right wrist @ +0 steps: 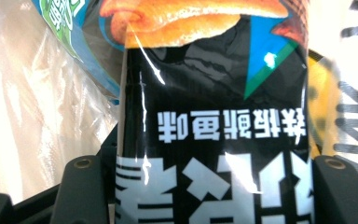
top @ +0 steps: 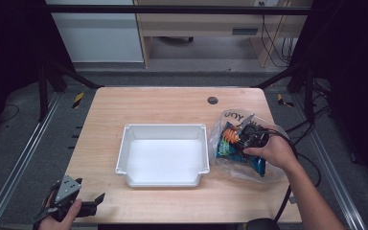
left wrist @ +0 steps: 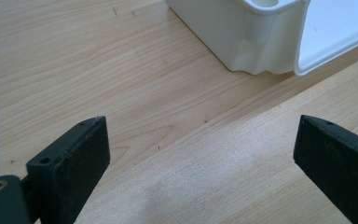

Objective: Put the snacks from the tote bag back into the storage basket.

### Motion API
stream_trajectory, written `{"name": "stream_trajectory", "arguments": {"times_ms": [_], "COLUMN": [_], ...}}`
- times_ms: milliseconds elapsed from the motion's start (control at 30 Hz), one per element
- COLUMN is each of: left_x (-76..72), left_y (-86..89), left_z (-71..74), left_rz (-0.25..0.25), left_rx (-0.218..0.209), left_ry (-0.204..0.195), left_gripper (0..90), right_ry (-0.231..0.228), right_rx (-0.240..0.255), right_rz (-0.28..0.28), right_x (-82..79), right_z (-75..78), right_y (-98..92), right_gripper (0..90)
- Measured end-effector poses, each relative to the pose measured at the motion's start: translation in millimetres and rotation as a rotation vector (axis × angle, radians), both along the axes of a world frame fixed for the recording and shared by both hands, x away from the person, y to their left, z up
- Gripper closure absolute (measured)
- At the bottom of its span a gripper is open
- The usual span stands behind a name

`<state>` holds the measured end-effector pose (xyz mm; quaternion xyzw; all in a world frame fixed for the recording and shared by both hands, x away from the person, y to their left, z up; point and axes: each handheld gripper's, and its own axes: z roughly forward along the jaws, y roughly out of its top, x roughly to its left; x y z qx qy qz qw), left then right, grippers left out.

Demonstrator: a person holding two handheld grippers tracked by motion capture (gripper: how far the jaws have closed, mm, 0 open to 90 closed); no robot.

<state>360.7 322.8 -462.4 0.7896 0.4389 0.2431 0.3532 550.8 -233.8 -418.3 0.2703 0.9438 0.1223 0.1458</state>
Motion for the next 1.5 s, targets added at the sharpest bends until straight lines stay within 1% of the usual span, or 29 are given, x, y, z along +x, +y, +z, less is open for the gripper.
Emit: {"name": "stream_trajectory", "arguments": {"times_ms": [67,133,200,233,300,367,467,633,700,800,933,967,1000,1033,1067,1167,1200,1300,1433,1500], "left_x": [0.0,-0.1,-0.2,-0.2,0.0,-0.1,-0.4,0.3,0.1,0.1,0.1,0.0,0.1,0.1,0.1,0.2,0.2,0.0,0.0,0.0], "left_y": [-0.1,0.2,1.0,1.0,1.7,1.7,0.9,0.7,0.8,0.9,0.6,0.6,0.5,0.4,0.4,0.4,0.4,0.5,0.6,0.7], "left_z": [0.0,0.1,0.1,0.1,0.2,0.2,0.3,0.0,0.1,0.0,0.1,0.3,0.3,0.3,0.2,0.1,0.2,0.3,0.3,0.3], "left_rz": [0.001,0.000,0.005,0.005,0.006,0.006,0.004,0.003,0.003,0.004,0.002,-0.001,-0.003,-0.003,-0.004,-0.003,-0.003,-0.004,-0.004,-0.002], "left_rx": [-0.002,0.000,-0.004,-0.004,-0.005,-0.004,-0.004,-0.001,-0.002,-0.002,-0.001,0.004,0.005,0.005,0.004,0.004,0.003,0.003,0.003,0.001], "left_ry": [-0.001,0.001,-0.002,-0.002,-0.001,-0.001,-0.002,0.000,-0.001,-0.001,-0.001,0.002,0.002,0.002,0.001,0.002,0.002,0.002,0.002,0.002], "left_gripper": [3.1,3.1,3.1,3.1,3.1,3.2,3.2,3.2,3.2,3.2,3.2,3.2,3.3,3.3,3.4,3.4,3.4,3.4,3.4,3.4], "right_ry": [-0.012,-0.016,-0.041,-0.041,-0.060,-0.068,-0.071,-0.079,-0.084,-0.096,-0.124,-0.124,-0.136,-0.136,-0.147,-0.153,-0.166,-0.175,-0.176,-0.181], "right_rx": [0.006,0.010,0.003,0.003,0.009,0.001,0.009,0.016,0.031,0.040,0.060,0.060,0.070,0.070,0.081,0.092,0.093,0.099,0.101,0.110], "right_rz": [0.004,-0.005,0.012,0.012,0.009,-0.006,-0.023,-0.030,-0.042,-0.044,-0.049,-0.049,-0.053,-0.053,-0.058,-0.056,-0.050,-0.056,-0.064,-0.074], "right_x": [-2.4,-4.5,-8.4,-8.4,-11.0,-12.4,-14.1,-15.7,-17.8,-20.8,-26.5,-26.5,-28.9,-28.9,-31.3,-33.6,-35.0,-35.9,-35.7,-36.5], "right_z": [3.3,5.6,10.8,10.8,14.6,17.6,20.9,22.7,24.9,28.7,35.2,35.2,38.3,38.3,41.2,43.7,45.6,47.7,48.0,49.2], "right_y": [0.1,0.6,1.6,1.6,1.3,-0.5,-7.6,-13.9,-18.2,-21.3,-24.2,-24.2,-25.5,-25.5,-26.5,-26.5,-26.6,-27.5,-29.5,-31.8], "right_gripper": [39.9,40.0,40.1,40.1,40.1,40.1,40.1,40.2,40.2,40.3,40.5,40.5,40.6,40.6,40.7,40.7,40.8,40.9,40.9,41.0]}}
